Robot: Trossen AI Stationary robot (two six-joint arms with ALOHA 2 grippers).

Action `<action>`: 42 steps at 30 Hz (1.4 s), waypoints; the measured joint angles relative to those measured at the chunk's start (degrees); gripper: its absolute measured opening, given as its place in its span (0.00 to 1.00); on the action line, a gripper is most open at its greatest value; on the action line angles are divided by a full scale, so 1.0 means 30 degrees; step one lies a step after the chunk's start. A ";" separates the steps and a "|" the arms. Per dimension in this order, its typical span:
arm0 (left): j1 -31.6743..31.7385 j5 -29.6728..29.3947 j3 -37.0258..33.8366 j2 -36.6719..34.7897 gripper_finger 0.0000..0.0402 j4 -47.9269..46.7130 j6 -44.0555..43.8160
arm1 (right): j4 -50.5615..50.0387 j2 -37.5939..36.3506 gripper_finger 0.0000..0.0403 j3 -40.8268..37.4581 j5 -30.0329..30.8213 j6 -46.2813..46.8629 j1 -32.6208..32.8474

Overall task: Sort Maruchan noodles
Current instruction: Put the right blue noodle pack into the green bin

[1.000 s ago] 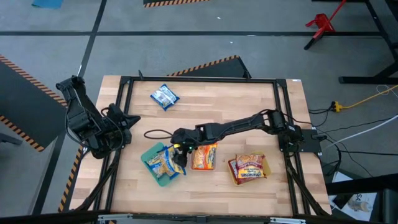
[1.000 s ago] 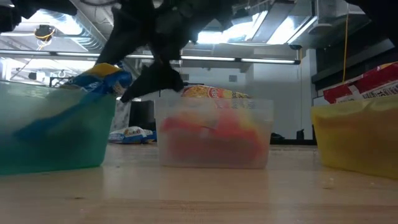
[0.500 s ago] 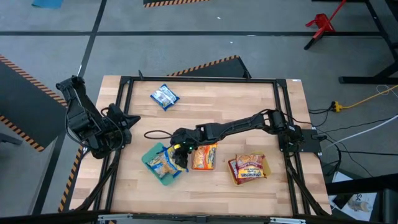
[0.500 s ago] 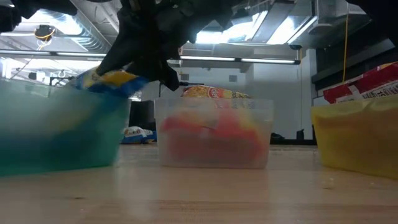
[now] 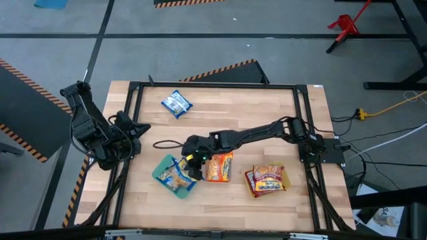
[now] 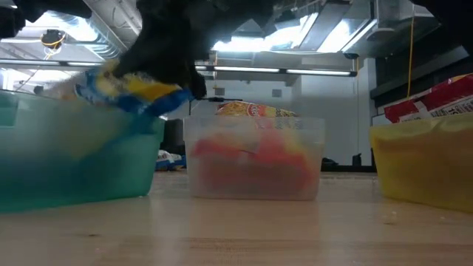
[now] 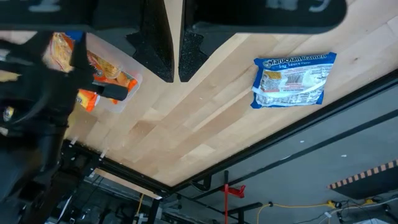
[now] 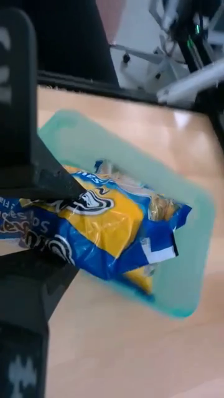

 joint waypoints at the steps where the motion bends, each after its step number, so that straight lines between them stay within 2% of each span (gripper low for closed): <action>1: 0.0000 0.0000 0.0000 0.0007 0.04 0.0002 0.0000 | -0.0012 -0.0035 0.21 0.0178 -0.0224 -0.0318 0.0000; 11: -0.0002 -0.0014 -0.0007 0.0006 0.04 -0.0001 -0.0006 | 0.0102 -0.0329 0.18 0.0953 -0.5653 -0.2368 -0.0412; 20: -0.0002 -0.0207 -0.0007 0.0000 0.04 -0.0013 0.0000 | 0.0342 -0.0322 0.16 0.0953 -0.6214 -0.3335 -0.1180; 26: 0.0002 -0.0255 -0.0007 0.0000 0.04 -0.0056 0.0007 | 0.2502 -0.0322 0.16 0.0953 -0.8465 -0.3424 -0.1413; 34: 0.0002 -0.0251 -0.0007 0.0000 0.04 -0.0075 0.0015 | 0.3774 0.0581 0.16 0.0960 -0.9124 -0.3762 -0.1377; 42: 0.0001 -0.0240 -0.0007 0.0000 0.04 -0.0086 0.0022 | 0.3983 0.1004 0.16 0.0960 -0.8964 -0.3971 -0.1925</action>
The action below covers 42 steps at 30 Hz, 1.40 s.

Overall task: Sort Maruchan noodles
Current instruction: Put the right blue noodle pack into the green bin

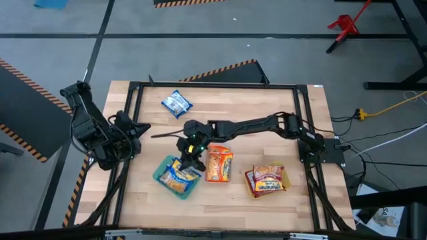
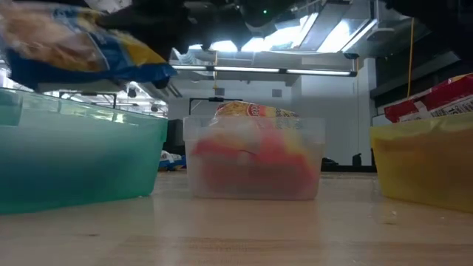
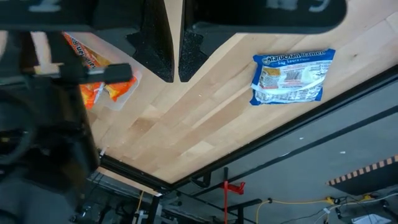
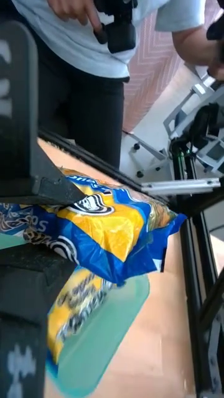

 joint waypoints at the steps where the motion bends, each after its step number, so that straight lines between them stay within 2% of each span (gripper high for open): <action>1: 0.0001 0.0000 0.0000 0.0000 0.04 -0.0001 0.0000 | -0.0028 0.0000 0.16 0.0000 0.0001 -0.0024 -0.0046; 13: -0.0004 0.0000 0.0000 0.0000 0.04 -0.0191 0.0007 | 0.0131 0.0983 0.16 0.0000 -0.1020 0.0063 -0.0180; 42: 0.0001 -0.0282 0.0000 0.0000 0.04 -0.0452 0.0000 | 0.0931 0.1464 0.16 0.0000 -0.2350 0.0275 -0.0326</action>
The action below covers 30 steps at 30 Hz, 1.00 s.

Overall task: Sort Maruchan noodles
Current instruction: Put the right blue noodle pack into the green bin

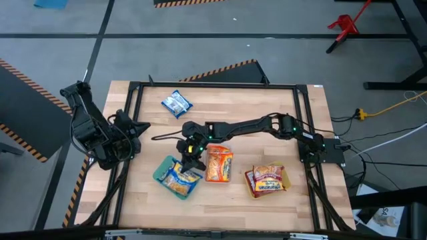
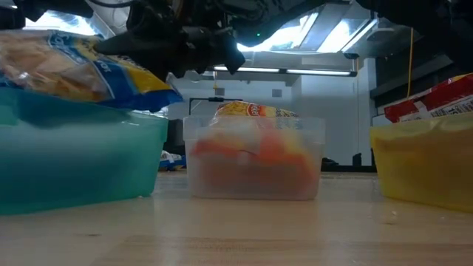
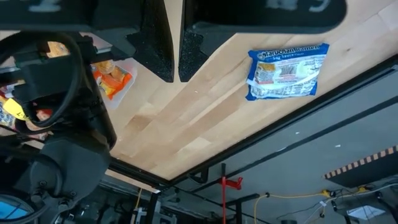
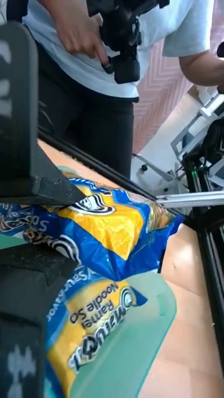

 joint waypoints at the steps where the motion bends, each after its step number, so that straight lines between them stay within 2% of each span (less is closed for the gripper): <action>1: 0.0000 -0.0042 0.0000 -0.0004 0.04 -0.0004 0.0000 | 0.0110 0.0000 0.16 0.0000 -0.0022 0.0000 0.0007; 30: 0.0000 -0.0170 0.0000 -0.0007 0.04 -0.0038 -0.0013 | 0.3785 0.1071 0.16 -0.0007 -0.0115 0.1450 0.0397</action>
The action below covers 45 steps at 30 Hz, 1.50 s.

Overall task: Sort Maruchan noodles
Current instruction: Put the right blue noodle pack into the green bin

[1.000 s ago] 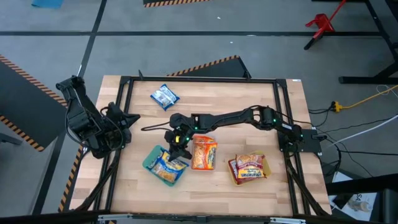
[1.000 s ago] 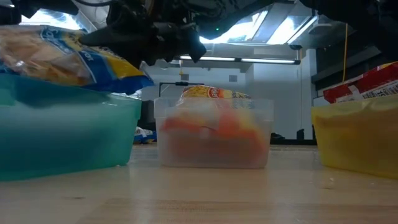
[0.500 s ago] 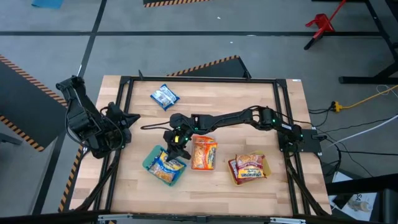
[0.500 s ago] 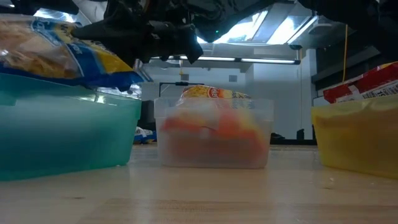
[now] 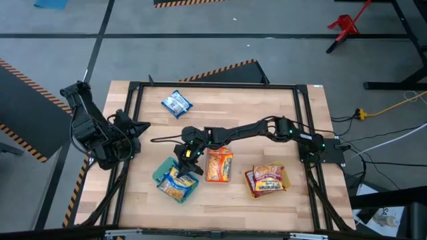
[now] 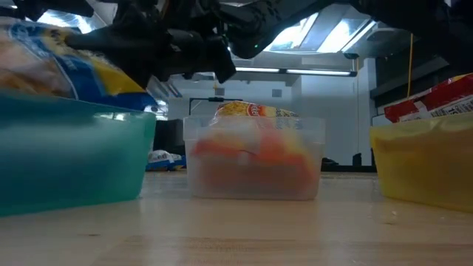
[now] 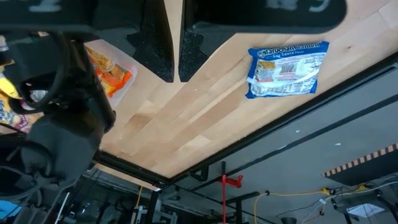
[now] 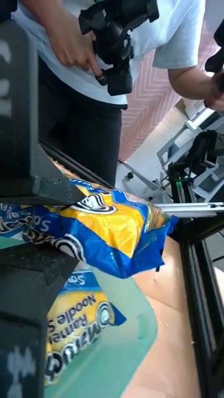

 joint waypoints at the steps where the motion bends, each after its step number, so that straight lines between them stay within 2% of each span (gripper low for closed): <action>1: 0.0000 0.0000 0.0000 0.0000 0.04 -0.0003 0.0004 | 0.0024 0.0000 0.16 0.0000 0.0067 -0.0023 0.0019; 9: 0.0184 -0.0007 0.0000 0.0006 0.04 -0.0006 0.0006 | 0.0069 -0.0007 0.16 0.0000 0.0015 0.0345 -0.0024; 20: 0.0794 -0.0007 0.0000 0.0000 0.04 0.0002 0.0195 | 0.0385 0.0093 0.16 0.0000 0.1247 0.0415 0.0121; 31: 0.0787 0.0000 0.0000 0.0000 0.04 -0.0006 0.0217 | 0.0540 0.0736 0.16 0.0001 0.0686 0.1780 0.0121; 39: 0.0787 0.0013 0.0000 0.0000 0.04 0.0002 0.0224 | -0.0465 0.0896 0.16 0.0007 0.1160 0.2172 0.0106; 45: 0.0787 0.0022 0.0000 0.0000 0.04 0.0002 0.0217 | -0.0962 0.0896 0.27 0.0007 0.1532 0.1414 0.0070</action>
